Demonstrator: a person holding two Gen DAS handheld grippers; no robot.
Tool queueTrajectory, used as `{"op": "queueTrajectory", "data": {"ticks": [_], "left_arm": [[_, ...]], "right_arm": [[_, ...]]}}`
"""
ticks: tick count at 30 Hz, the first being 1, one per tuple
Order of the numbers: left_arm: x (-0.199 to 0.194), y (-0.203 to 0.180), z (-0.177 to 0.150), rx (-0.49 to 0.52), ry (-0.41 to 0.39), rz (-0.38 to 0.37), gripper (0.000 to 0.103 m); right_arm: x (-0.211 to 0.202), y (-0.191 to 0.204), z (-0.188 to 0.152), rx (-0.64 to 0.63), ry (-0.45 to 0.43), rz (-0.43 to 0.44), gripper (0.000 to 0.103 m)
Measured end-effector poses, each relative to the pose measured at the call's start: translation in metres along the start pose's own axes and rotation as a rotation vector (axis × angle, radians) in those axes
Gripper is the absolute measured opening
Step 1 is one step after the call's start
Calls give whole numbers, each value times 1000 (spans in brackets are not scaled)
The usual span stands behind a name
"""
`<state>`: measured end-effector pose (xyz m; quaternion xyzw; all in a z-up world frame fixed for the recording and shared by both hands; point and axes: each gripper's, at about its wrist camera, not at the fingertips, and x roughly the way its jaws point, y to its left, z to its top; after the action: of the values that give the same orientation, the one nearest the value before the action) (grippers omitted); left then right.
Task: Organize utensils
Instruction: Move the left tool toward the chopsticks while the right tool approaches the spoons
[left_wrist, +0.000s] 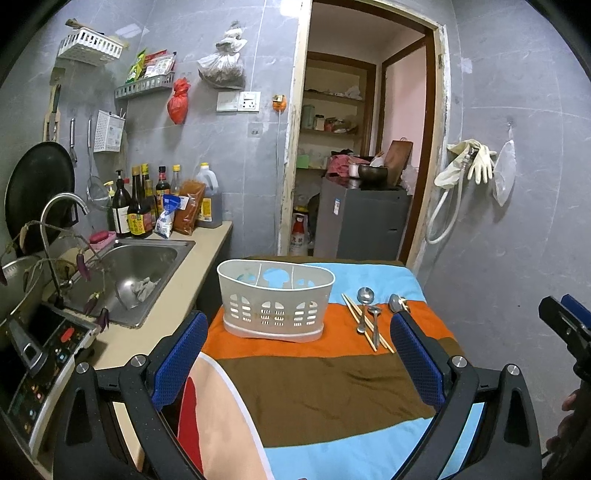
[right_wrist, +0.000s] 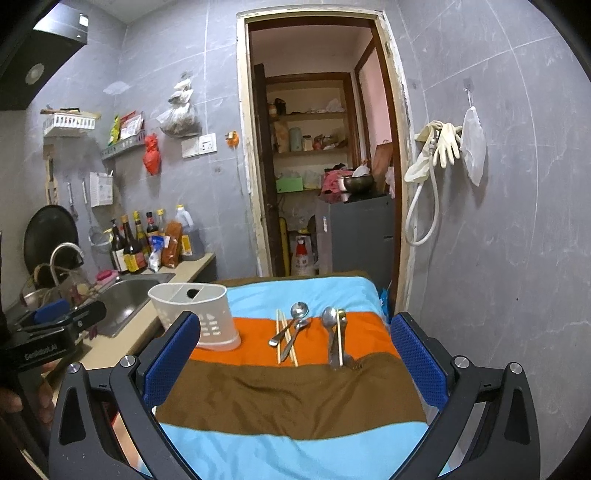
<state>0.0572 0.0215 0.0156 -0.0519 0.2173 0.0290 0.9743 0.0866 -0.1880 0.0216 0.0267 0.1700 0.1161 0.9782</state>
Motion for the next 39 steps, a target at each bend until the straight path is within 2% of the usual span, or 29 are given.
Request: {"op": "queueTrajectory", "data": {"ticks": [10, 15, 21, 30, 36, 39], "left_arm": [[47, -14, 18, -4, 23, 16, 97], [77, -28, 25, -7, 11, 23, 97], [122, -48, 29, -20, 17, -12, 97], [200, -82, 25, 23, 91, -83, 97], [249, -99, 18, 41, 130, -113, 96], [274, -102, 13, 30, 159, -123, 92]], "right_arm": [[37, -20, 9, -1, -1, -4, 103], [73, -41, 13, -9, 9, -1, 103], [119, -68, 17, -30, 37, 10, 103], [203, -116, 5, -50, 111, 41, 103], [242, -140, -9, -41, 172, 56, 103], [258, -151, -14, -21, 206, 74, 100]]}}
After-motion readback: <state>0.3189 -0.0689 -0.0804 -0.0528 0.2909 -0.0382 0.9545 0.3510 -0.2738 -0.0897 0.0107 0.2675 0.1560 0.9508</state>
